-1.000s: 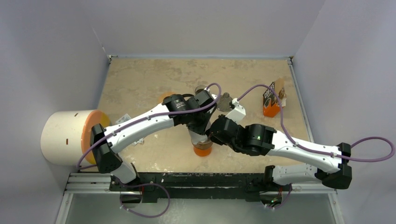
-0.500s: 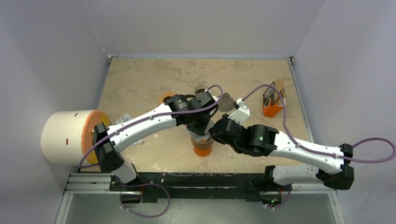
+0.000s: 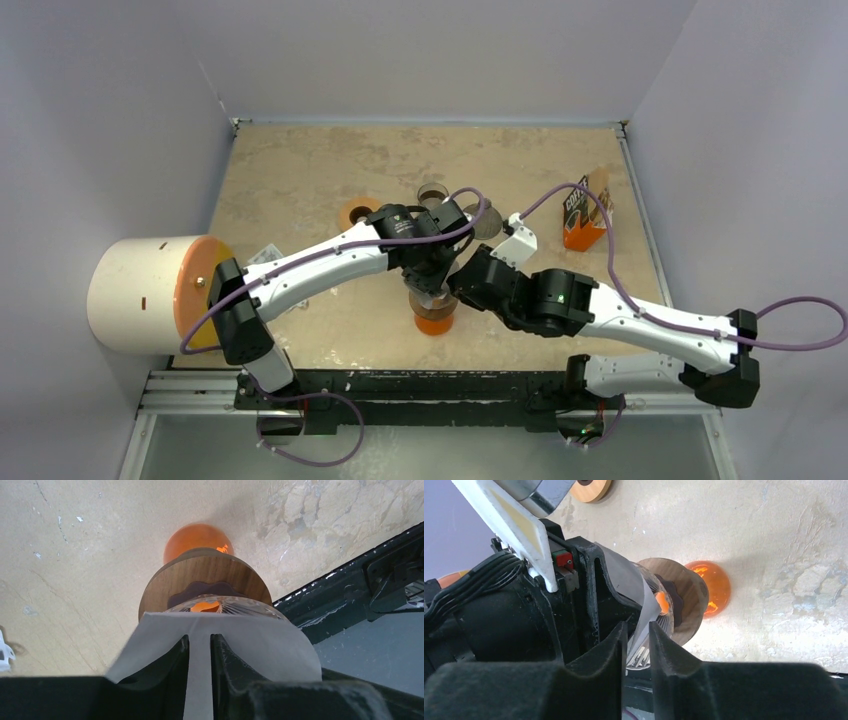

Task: Place the coffee filter in the dripper
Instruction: Place the coffee filter in the coffee dripper.

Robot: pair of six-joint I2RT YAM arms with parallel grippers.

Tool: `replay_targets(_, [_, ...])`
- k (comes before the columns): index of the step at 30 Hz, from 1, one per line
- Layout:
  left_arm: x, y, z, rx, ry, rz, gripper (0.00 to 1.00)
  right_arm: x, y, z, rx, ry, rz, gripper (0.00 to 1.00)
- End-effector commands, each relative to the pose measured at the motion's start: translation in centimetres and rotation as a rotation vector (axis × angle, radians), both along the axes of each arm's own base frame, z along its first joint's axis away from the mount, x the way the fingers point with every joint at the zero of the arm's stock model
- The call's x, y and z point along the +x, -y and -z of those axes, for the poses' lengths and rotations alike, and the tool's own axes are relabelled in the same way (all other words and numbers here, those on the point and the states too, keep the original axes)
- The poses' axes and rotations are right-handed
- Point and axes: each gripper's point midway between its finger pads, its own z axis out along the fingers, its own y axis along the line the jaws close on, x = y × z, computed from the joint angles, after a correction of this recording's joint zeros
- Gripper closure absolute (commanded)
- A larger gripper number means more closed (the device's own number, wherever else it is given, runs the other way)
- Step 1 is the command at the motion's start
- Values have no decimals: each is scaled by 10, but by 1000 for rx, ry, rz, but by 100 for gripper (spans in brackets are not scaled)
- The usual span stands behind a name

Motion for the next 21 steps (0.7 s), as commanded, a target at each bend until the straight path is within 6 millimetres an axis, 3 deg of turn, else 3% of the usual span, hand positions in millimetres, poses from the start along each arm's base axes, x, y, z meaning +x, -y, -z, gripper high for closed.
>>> replay_targets(1, [0, 0, -10, -10, 19, 5, 78, 5, 11, -12, 29, 39, 38, 72])
replay_targets(6, [0, -1, -11, -13, 21, 4, 71, 4, 23, -19, 30, 62, 45, 67])
replay_targets(15, [-3, 3, -7, -9, 10, 25, 57, 1, 57, -26, 24, 99, 72, 65])
replay_targets(21, [-2, 5, -6, -12, 17, 29, 51, -1, 69, -29, 24, 112, 78, 64])
